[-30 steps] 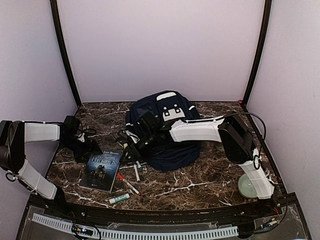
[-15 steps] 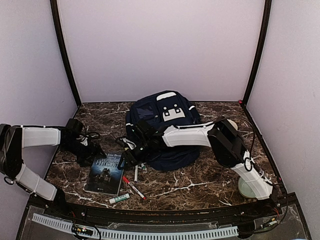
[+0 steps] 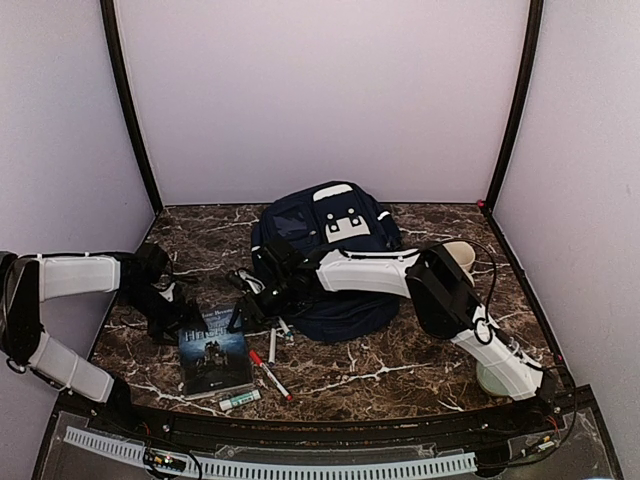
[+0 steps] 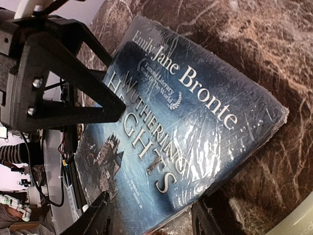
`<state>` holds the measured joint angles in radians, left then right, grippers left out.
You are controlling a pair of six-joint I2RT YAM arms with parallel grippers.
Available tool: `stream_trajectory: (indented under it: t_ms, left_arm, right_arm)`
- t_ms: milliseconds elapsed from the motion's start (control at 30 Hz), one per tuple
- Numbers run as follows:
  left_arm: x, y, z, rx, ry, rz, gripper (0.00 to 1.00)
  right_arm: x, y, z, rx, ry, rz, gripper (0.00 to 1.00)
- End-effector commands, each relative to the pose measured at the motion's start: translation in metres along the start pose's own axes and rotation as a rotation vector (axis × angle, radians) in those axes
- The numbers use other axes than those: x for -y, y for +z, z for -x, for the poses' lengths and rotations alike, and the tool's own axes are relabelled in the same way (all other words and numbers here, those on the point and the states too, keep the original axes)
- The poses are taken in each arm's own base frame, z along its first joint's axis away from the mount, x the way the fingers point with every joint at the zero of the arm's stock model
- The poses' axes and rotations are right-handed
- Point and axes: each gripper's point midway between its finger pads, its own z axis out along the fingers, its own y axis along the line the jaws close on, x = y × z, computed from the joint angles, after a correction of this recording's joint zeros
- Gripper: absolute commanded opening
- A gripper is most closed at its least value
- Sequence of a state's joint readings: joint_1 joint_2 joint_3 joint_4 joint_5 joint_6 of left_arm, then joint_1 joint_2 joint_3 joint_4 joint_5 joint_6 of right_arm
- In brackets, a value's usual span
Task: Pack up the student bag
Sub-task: Move the book to the center of the board.
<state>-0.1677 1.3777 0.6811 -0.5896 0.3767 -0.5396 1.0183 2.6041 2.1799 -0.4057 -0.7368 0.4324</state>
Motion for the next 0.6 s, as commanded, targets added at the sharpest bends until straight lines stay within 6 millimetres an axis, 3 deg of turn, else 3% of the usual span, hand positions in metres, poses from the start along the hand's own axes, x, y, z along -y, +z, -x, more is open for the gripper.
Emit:
stream_trajectory:
  t_ms: [0, 167, 300, 567]
  left_arm:
    - [0.022, -0.016, 0.003, 0.037, 0.017, -0.071, 0.82]
    - [0.035, -0.027, 0.018, 0.106, 0.020, -0.111, 0.81]
    - [0.047, -0.034, 0.037, 0.167, 0.028, -0.138, 0.81]
    - [0.083, -0.034, 0.093, 0.246, 0.084, -0.192, 0.80]
  right_arm:
    - [-0.047, -0.004, 0.035, 0.091, -0.148, 0.113, 0.54]
    - [-0.072, -0.019, 0.055, 0.145, -0.211, 0.146, 0.54]
    - [-0.080, -0.037, 0.075, 0.202, -0.241, 0.144, 0.54]
    - [-0.057, -0.078, 0.101, 0.279, -0.221, 0.101, 0.54]
